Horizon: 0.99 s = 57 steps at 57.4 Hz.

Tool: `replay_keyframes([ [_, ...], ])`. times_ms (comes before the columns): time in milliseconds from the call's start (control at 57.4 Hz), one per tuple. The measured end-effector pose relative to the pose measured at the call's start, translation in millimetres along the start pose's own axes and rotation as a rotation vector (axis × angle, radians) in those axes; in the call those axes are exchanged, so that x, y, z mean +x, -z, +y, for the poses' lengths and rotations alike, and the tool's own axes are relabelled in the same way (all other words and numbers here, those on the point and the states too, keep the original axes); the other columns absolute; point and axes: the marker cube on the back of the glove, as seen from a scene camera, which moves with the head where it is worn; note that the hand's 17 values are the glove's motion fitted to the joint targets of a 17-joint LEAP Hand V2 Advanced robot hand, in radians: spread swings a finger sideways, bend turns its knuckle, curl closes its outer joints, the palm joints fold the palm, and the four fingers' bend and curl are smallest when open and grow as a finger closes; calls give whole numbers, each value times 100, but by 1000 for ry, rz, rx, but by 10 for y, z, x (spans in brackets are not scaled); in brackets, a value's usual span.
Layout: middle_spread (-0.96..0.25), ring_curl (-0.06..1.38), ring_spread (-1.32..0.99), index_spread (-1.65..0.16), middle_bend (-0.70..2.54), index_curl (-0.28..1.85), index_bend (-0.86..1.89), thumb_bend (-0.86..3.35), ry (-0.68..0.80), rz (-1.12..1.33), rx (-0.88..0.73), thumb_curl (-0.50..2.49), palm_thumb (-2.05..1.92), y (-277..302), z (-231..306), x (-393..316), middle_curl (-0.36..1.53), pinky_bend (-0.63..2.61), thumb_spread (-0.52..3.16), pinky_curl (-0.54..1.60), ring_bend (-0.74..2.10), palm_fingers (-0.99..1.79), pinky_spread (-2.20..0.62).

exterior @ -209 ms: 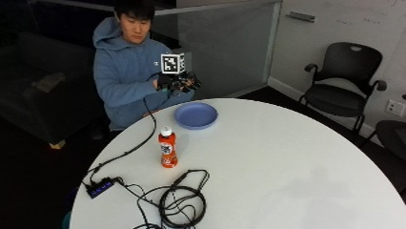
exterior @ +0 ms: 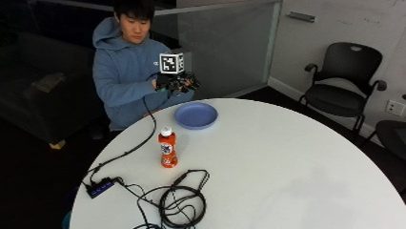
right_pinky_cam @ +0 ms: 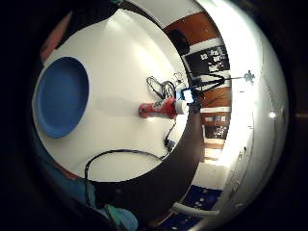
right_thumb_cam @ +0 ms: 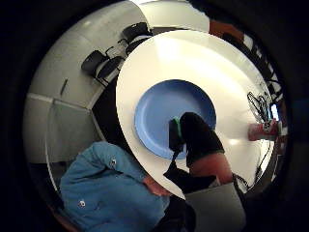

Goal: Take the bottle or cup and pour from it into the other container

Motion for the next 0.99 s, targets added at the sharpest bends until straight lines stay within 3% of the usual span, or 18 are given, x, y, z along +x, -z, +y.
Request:
replay_keyframes([
  [35, -6, 15, 4, -36, 17, 17, 17, 21, -193, -86, 5, 21, 49, 35, -40, -130, 12, 53, 94, 18, 34, 24, 15],
  [70, -6, 16, 4, -37, 17, 18, 16, 19, -253, -110, 12, 22, 50, 50, -32, -210, 13, 54, 97, 19, 34, 23, 16],
  [279, -6, 20, 8, -39, 18, 21, 15, 11, -274, -80, 104, 28, 53, 136, 211, -280, 19, 57, 107, 21, 39, 20, 18],
  [523, -5, 24, 9, -39, 19, 22, 14, 5, -385, -162, 278, 34, 59, 204, 760, 450, 23, 60, 110, 23, 42, 19, 18],
  [993, -3, 27, 10, -38, 18, 23, 13, -3, -585, -367, 393, 38, 60, -314, 1835, 1389, 28, 65, 106, 27, 45, 14, 18],
])
